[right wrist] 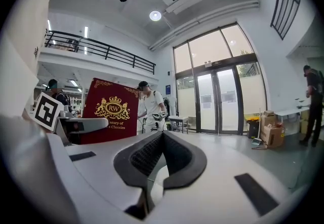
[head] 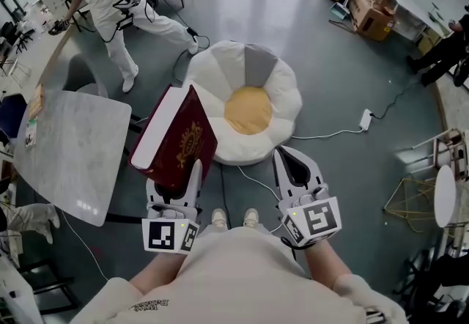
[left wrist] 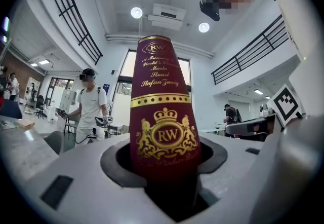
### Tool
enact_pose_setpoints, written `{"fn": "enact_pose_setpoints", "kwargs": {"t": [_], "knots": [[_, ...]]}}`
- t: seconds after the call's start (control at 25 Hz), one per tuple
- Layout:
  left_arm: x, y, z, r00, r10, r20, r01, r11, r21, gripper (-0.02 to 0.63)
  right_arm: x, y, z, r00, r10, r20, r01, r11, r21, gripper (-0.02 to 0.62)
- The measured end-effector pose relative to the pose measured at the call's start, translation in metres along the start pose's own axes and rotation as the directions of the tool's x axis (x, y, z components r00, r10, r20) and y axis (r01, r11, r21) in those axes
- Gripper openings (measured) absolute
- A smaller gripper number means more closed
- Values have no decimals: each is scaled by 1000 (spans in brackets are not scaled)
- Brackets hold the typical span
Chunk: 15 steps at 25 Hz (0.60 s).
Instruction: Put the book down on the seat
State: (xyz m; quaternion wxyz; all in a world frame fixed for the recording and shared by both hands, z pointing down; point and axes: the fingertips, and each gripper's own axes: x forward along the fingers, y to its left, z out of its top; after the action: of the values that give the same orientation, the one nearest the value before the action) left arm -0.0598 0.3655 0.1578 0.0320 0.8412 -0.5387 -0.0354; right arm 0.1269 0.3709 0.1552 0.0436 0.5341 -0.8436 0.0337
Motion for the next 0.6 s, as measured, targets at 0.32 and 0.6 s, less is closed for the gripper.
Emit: {"fn": "enact_pose_setpoints", "kwargs": {"t": [0.32, 0.6], "knots": [[9, -20, 0, 1000, 6, -5, -6, 1000, 7, 242, -8, -22, -2, 1000, 9, -2, -9, 1000, 8, -2], [7, -45, -4, 1000, 21, -5, -21, 1000, 14, 242, -24, -37, -10, 999, 32, -3, -32, 999, 16, -2]]}}
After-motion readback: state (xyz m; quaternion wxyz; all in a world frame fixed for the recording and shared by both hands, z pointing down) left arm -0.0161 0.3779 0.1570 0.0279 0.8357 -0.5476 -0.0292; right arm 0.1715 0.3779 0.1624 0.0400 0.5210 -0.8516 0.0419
